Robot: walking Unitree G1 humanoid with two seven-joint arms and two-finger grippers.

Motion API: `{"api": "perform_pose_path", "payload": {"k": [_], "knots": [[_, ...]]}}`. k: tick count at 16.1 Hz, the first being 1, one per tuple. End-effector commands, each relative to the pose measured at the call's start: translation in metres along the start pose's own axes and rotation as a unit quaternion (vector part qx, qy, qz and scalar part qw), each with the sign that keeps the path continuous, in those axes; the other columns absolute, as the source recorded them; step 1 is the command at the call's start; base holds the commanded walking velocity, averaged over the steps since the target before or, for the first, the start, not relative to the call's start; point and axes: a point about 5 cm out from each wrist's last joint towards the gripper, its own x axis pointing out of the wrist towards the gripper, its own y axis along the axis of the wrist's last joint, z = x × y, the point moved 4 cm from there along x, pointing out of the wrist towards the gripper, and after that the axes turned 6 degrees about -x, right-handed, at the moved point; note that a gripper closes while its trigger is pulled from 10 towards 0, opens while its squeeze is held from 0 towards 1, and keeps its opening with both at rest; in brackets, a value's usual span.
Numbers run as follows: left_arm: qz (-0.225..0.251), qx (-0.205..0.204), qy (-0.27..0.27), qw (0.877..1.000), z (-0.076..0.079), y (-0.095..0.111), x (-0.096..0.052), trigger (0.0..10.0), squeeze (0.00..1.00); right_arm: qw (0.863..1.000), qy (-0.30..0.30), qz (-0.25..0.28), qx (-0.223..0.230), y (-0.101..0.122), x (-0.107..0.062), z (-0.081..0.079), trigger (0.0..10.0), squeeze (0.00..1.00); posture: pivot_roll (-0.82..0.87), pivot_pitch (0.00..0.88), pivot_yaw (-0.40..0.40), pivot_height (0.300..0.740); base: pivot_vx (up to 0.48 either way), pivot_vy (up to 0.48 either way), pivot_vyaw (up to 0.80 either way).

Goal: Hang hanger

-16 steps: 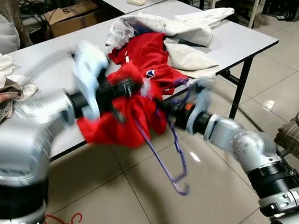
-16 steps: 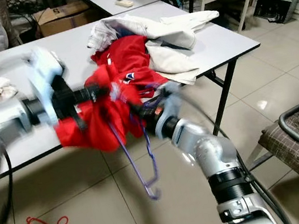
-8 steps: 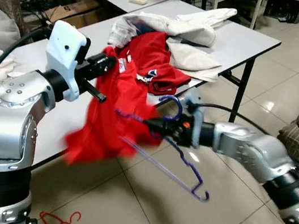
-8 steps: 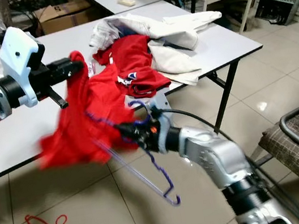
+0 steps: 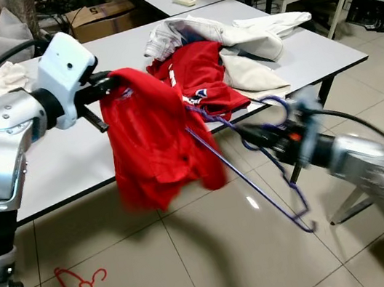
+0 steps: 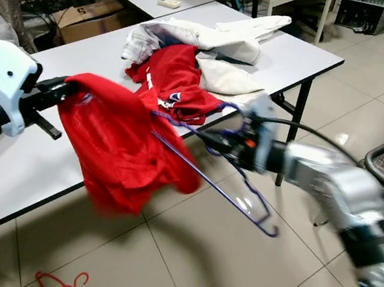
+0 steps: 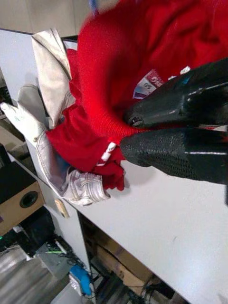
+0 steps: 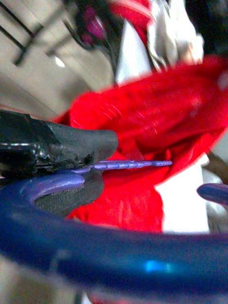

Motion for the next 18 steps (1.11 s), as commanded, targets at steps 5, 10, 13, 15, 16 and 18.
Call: {"api": "perform_pose_path", "payload": {"k": [5,10,13,15,16,18], "knots": [[0.022,0.005,-0.025,0.999,0.006,0.012,0.008,0.0,0.00,0.993,0.114,-0.040,0.002,-0.003,-0.023,-0.034,10.0,0.00,-0.04,0.000,0.020,0.740,0.000,0.000,0.00],[0.015,-0.011,-0.014,1.000,0.006,0.007,0.008,0.0,0.00,0.994,0.098,-0.047,0.026,-0.002,-0.041,-0.031,10.0,0.00,-0.04,0.000,0.017,0.740,0.000,0.000,0.00],[0.008,-0.017,-0.003,1.000,0.004,0.004,0.007,0.0,0.00,0.991,0.100,-0.092,0.021,-0.017,-0.047,-0.036,10.0,0.00,-0.05,0.000,0.021,0.740,0.000,0.000,0.00],[0.007,-0.027,0.005,1.000,0.002,0.002,0.007,0.0,0.00,0.997,-0.055,-0.055,0.020,-0.011,-0.049,0.008,10.0,0.00,-0.05,0.000,0.029,0.740,0.000,0.000,0.00],[0.006,-0.043,0.014,0.999,0.000,-0.002,0.007,0.0,0.00,0.997,-0.064,0.009,0.050,0.005,-0.056,0.008,10.0,0.00,-0.06,0.000,0.029,0.740,0.000,0.000,0.00],[0.004,-0.074,0.045,0.996,-0.006,-0.008,0.005,0.0,0.00,0.996,-0.007,0.039,0.074,0.010,-0.064,-0.015,10.0,0.00,-0.06,0.000,0.031,0.740,0.000,0.000,0.00]]}}
